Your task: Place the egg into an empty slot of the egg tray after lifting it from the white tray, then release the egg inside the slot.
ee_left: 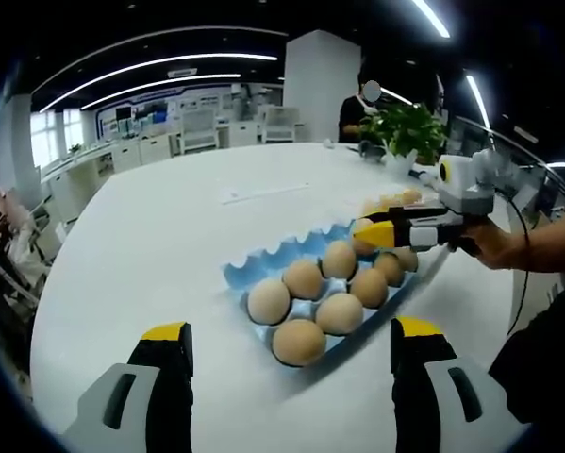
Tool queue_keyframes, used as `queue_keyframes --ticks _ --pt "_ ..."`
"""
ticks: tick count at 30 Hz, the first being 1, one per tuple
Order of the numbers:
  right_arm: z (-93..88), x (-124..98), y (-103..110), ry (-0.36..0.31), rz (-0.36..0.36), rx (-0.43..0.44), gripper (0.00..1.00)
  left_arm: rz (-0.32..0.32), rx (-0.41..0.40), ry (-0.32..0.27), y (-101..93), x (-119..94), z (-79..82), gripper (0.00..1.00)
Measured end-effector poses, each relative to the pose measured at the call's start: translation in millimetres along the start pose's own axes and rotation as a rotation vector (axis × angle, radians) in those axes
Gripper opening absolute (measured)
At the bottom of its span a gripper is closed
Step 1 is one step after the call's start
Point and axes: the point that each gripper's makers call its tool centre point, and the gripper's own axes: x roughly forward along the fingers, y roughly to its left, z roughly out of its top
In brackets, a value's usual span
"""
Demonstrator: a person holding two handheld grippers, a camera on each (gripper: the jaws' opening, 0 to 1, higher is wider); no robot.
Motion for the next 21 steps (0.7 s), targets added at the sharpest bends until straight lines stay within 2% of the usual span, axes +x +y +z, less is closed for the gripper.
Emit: queue_keyframes --ticks 3,6,14,21 --pt "-8.1 2.7 2.6 0.046 0.013 0.055 0.25 -0.002 -0.001 -0.009 -0.3 0.1 3.1 0.86" --pt "-12.9 4.1 2.8 0.074 0.017 0.061 0.26 -0.001 -0.003 -0.007 0.2 0.1 2.5 0.86" --pt "-15.8 3.7 4.0 0.095 0.033 0.005 0.26 -0.002 -0.006 -0.003 0.2 0.9 0.9 0.86" --pt "-15.6 3.6 4.6 0.089 0.043 0.003 0.25 0.003 -0.002 -0.004 1.8 1.9 1.6 0.86"
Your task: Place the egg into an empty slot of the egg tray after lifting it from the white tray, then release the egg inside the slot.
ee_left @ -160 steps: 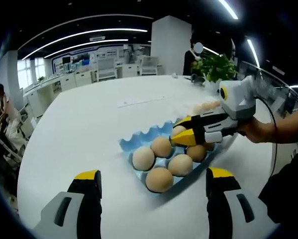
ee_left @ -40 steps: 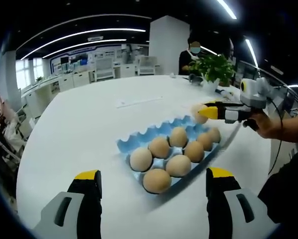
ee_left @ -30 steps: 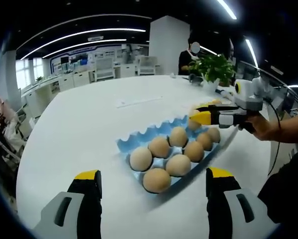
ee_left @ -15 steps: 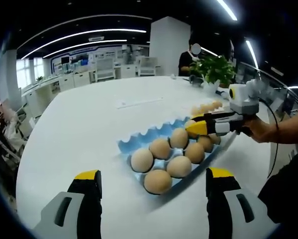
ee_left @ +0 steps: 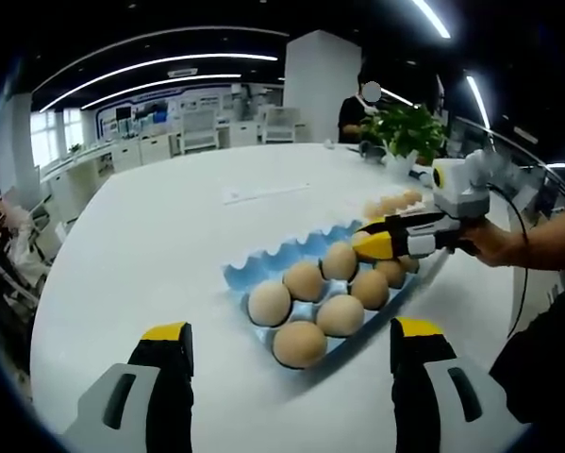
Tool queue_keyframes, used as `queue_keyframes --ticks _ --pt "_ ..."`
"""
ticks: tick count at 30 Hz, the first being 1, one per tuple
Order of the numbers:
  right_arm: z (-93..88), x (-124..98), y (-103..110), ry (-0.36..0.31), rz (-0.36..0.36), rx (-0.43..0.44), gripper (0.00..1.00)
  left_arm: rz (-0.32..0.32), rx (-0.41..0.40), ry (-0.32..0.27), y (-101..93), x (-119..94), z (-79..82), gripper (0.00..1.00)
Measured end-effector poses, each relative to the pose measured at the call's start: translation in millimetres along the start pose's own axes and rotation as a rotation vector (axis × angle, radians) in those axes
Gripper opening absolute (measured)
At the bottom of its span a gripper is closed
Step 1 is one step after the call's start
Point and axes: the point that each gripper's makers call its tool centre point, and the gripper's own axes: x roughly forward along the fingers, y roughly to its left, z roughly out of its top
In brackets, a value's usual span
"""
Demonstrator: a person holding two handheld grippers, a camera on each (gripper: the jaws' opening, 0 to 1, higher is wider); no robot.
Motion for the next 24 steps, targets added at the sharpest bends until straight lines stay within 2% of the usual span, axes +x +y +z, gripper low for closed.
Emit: queue_keyframes --ticks 15,18,20,24 --pt "0.4 -13.9 2.1 -0.025 0.026 -0.023 0.25 -0.013 0.009 -0.004 -2.7 2.0 2.2 0.85" --pt "4.1 -26.2 2.1 -0.064 0.034 0.001 0.25 -0.008 0.007 -0.009 -1.2 1.9 3.8 0.85" --pt "6.9 -36.7 -5.1 -0.098 0.015 0.025 0.25 -0.003 0.004 -0.011 0.1 1.7 4.1 0.86" --pt "8.8 -59.9 -37.4 -0.153 -0.106 0.078 0.25 -0.001 0.003 -0.011 0.9 1.6 3.9 0.85"
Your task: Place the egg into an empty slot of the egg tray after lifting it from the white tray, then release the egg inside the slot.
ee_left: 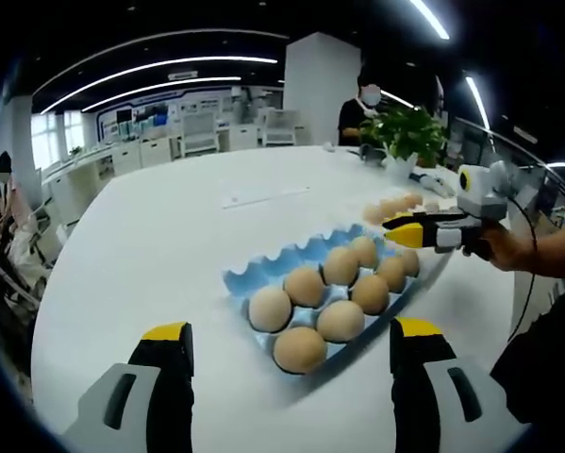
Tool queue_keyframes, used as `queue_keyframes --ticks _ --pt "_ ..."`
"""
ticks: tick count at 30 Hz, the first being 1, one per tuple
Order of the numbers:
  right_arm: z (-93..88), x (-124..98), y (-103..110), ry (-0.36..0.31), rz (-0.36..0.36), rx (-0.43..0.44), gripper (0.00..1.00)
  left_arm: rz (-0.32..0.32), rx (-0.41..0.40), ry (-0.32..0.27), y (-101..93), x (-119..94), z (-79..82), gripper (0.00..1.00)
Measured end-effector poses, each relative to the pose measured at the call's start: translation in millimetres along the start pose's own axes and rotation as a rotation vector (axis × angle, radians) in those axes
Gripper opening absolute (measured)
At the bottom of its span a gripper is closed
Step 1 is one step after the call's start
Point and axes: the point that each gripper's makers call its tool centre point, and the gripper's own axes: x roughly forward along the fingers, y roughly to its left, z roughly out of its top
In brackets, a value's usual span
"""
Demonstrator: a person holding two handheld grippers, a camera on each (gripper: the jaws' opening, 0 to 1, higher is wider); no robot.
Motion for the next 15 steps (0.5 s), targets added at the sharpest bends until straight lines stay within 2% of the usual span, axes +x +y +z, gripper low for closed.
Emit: queue_keyframes --ticks 1,4,6,8,11,12,15 --pt "-0.9 -7.0 -14.7 -0.003 -0.048 0.005 0.25 -0.001 0.0 0.001 -0.1 0.2 -0.2 0.86" --pt "-1.6 -19.0 -35.3 -0.014 -0.102 0.01 0.25 -0.002 0.002 0.001 -1.1 0.4 0.4 0.86" --pt "-0.9 -36.8 -67.6 -0.013 -0.202 -0.016 0.25 -0.003 0.003 -0.002 -1.8 0.6 1.7 0.86" --pt "2.5 -47.5 -86.0 -0.026 -0.263 -0.027 0.25 -0.004 0.002 -0.003 -2.2 0.7 2.1 0.86" --pt "7.0 -66.9 -120.9 -0.024 -0.405 -0.044 0.25 -0.01 0.004 0.002 -3.5 1.0 1.3 0.85" --pt "13.1 -78.5 -139.3 -0.055 -0.473 -0.029 0.25 -0.011 0.007 0.003 -4.0 1.0 0.9 0.85" --pt "20.4 -98.3 -170.3 -0.085 -0.582 -0.024 0.25 -0.008 0.003 0.003 -3.3 0.6 0.8 0.86"
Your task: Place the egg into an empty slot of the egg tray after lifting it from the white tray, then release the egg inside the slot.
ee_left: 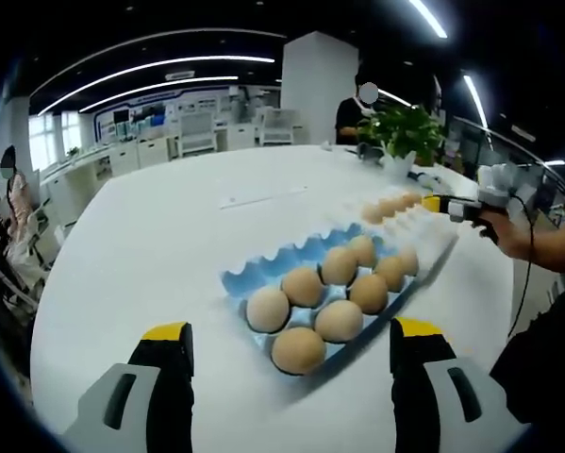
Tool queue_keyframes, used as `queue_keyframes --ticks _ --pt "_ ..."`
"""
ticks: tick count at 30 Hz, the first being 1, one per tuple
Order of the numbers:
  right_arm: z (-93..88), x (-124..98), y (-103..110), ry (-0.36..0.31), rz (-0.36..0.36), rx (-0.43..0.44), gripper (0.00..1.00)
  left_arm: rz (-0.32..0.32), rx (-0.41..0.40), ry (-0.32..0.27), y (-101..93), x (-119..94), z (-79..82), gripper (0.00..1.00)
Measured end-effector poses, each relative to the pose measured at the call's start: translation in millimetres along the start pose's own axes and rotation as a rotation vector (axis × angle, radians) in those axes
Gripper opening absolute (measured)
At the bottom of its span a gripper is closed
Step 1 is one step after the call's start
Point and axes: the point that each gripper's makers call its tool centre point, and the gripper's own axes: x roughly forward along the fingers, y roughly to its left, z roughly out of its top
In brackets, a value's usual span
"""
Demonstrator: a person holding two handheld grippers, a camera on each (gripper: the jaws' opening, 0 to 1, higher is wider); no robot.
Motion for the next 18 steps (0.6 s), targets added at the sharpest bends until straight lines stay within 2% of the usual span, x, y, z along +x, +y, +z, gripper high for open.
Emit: queue_keyframes --ticks 1,4,6,8,10,12,15,18 --pt "0.8 0.1 -4.3 -0.003 -0.012 -0.002 0.25 0.002 -0.003 -0.001 0.6 -0.3 0.1 0.86" --pt "0.8 3.7 -34.6 -0.007 -0.091 -0.051 0.25 0.004 -0.002 -0.001 1.7 -1.3 0.1 0.85" --pt "-3.7 7.0 -46.9 0.012 -0.116 -0.035 0.26 0.006 -0.002 0.001 2.2 -1.7 -0.4 0.86" --pt "-9.2 10.2 -58.2 0.037 -0.146 -0.058 0.26 0.011 -0.005 0.0 3.1 -2.1 -0.6 0.86" --pt "-11.7 13.7 -65.2 0.039 -0.161 -0.092 0.27 0.015 -0.008 -0.002 4.1 -2.9 -0.3 0.86" --pt "-20.2 16.9 -72.7 0.074 -0.178 -0.102 0.27 0.018 -0.011 -0.003 5.3 -3.7 -0.3 0.86" --pt "-20.8 19.5 -76.8 0.066 -0.182 -0.073 0.35 0.022 -0.011 -0.001 6.8 -4.3 -1.0 0.86" --pt "-23.7 21.0 -76.7 0.075 -0.178 -0.031 0.37 0.024 -0.014 0.0 7.9 -4.7 -1.9 0.86"
